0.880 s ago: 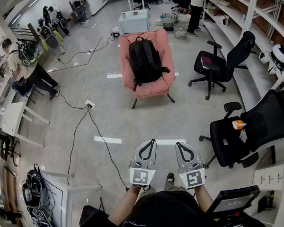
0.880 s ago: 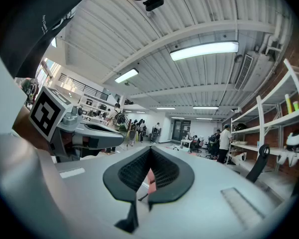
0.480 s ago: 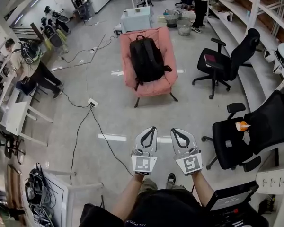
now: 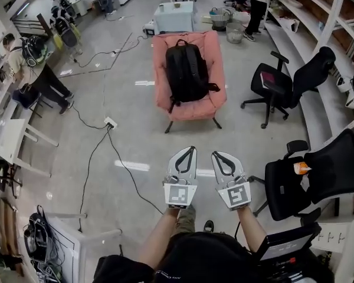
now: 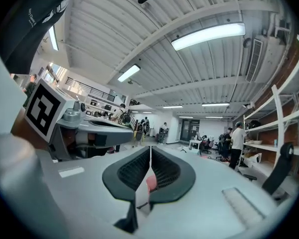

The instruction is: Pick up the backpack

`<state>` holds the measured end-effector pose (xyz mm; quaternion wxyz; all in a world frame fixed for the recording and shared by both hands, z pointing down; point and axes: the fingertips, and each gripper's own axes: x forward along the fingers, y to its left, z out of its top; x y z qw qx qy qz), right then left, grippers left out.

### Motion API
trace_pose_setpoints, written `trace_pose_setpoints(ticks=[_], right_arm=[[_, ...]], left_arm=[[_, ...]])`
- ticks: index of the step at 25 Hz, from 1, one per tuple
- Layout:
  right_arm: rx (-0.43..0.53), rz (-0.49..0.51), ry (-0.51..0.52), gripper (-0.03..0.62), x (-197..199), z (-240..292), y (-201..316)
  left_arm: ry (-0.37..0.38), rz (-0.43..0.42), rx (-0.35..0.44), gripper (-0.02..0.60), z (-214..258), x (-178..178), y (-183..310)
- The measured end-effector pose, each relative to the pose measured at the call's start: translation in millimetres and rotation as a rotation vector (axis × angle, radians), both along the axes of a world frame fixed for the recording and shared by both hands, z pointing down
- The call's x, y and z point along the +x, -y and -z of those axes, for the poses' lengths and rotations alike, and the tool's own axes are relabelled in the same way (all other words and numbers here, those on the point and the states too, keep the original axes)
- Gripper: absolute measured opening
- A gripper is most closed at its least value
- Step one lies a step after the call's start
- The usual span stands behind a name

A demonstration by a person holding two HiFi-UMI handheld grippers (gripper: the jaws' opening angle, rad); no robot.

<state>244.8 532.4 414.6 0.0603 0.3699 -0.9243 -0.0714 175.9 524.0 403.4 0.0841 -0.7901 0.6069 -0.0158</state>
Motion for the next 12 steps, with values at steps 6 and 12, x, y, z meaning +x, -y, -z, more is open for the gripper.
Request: trace_pose_setpoints(ticks=[6, 12], right_arm=[[-0.028, -0.016, -0.053, 0.014, -41.5, -6.0, 69.8], [-0.038, -0.063, -0.111, 0.014, -88.3, -6.2, 117.9]], left_arm=[[-0.056, -0.027, -0.055, 0.002, -4.5, -48.4, 66.2], [-0.080, -0.032, -0.057, 0.002, -17.0, -106.6, 108.8]])
